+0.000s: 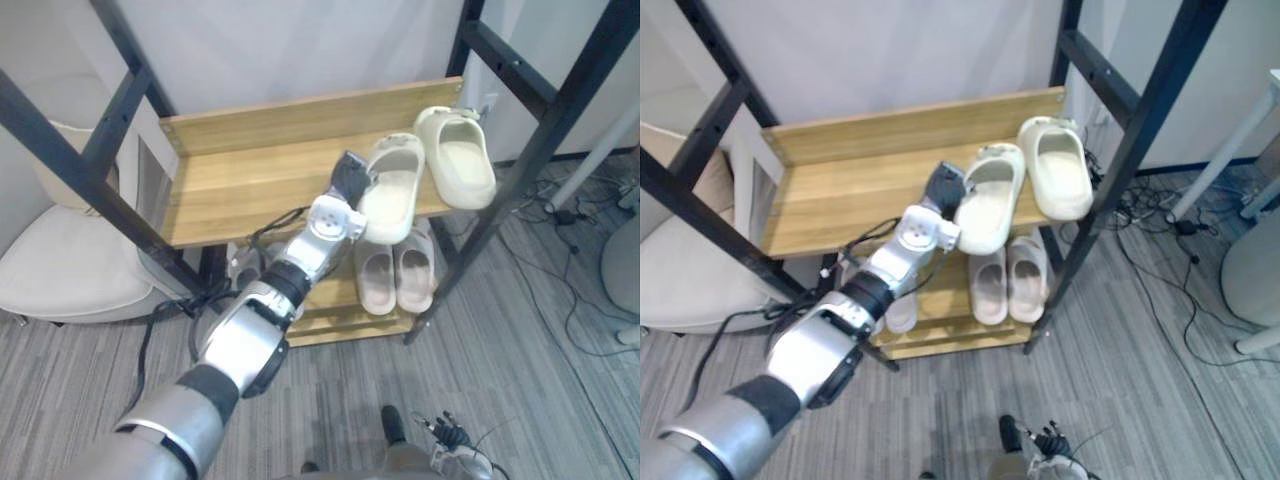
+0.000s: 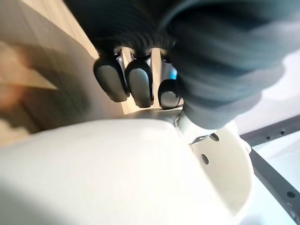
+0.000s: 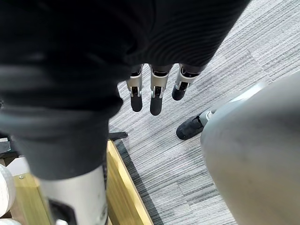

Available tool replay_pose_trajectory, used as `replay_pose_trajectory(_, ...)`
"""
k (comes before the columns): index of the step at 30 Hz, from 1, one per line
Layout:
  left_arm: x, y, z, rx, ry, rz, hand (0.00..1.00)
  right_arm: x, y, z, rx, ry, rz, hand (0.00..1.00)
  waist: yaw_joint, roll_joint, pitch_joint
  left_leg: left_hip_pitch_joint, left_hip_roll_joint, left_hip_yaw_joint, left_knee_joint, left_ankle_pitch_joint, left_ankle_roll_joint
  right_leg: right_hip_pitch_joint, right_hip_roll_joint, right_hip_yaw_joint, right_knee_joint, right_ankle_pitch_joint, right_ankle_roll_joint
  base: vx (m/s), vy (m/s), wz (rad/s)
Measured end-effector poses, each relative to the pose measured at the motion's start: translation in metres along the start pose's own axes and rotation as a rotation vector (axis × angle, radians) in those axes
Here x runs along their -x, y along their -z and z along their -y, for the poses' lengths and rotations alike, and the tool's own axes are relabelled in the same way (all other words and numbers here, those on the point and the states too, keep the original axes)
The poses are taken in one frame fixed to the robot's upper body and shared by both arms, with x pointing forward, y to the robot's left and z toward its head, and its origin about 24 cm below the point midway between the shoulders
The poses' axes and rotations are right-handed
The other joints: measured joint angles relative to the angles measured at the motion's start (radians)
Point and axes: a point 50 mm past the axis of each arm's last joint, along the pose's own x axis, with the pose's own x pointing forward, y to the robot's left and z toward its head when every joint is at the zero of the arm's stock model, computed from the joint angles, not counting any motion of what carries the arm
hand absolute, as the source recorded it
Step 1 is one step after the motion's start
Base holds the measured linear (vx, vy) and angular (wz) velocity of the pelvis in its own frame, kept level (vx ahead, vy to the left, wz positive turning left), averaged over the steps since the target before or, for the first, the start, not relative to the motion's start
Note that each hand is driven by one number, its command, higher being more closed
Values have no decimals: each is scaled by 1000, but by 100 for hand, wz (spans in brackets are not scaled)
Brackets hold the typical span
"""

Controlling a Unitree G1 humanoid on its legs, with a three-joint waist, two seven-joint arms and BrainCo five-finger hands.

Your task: Organize the slippers on the shoe rack

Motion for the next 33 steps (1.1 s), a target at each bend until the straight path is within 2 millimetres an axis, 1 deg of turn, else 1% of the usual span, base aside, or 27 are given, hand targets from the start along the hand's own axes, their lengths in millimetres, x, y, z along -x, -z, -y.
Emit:
replay_pose_trajectory(6, -1, 0, -5, 22, -19, -14, 100, 1, 2, 1, -21, 9, -4, 0, -2, -2, -9, -12, -1, 7, -1, 0, 0, -16, 0, 8, 0, 3, 2, -10, -28, -4)
replay_pose_trajectory(15, -5, -9, -7, 32, -26, 5, 100, 3, 3, 0, -32, 7, 9, 0, -4, -5, -9, -23, -1, 12, -6, 0, 0, -32, 1, 12, 0, 3, 3, 4, -20, -1)
replay_pose_trajectory(20, -6, -8, -14, 53, -63, -7, 100, 3, 3, -1, -33, 4, 11, 0, -5, -13, -10, -30, -2, 43, -14, 0, 0, -58, 7, 41, 0, 8, 5, 13, -30, -16)
replay_pose_trajectory(23, -6, -10, -16, 63, -80, -6, 100, 3, 4, -3, -39, 1, 8, 0, -5, -23, -11, -30, -1, 52, -16, -1, 0, -62, 9, 47, 0, 9, 5, 21, -31, -9)
replay_pose_trajectory(24, -6, -10, -16, 64, -78, -5, 0, 4, 4, -4, -41, -1, 8, 0, -5, -26, -11, -30, -1, 53, -16, -1, 0, -63, 9, 48, 0, 9, 5, 15, -45, -6)
replay_pose_trajectory(25, -6, -12, -15, 65, -78, -2, 0, 4, 3, -4, -43, -2, 19, 0, -5, -36, -10, -31, -1, 58, -17, -1, 0, -66, 10, 53, 0, 10, 5, 11, -37, -6)
replay_pose_trajectory(30, -6, -12, -16, 66, -93, 1, 0, 5, 4, -4, -46, -1, 24, 0, -3, -47, -10, -32, -3, 82, -17, -7, 6, -78, 11, 71, 0, 14, 8, 4, -32, -12)
replay_pose_trajectory(33, -8, -21, -12, 68, -84, 23, 0, 6, 6, -9, -57, -9, 20, 0, -3, -55, -11, -43, -4, 88, -16, -8, 6, -90, 11, 77, 0, 16, 8, 5, -17, -4)
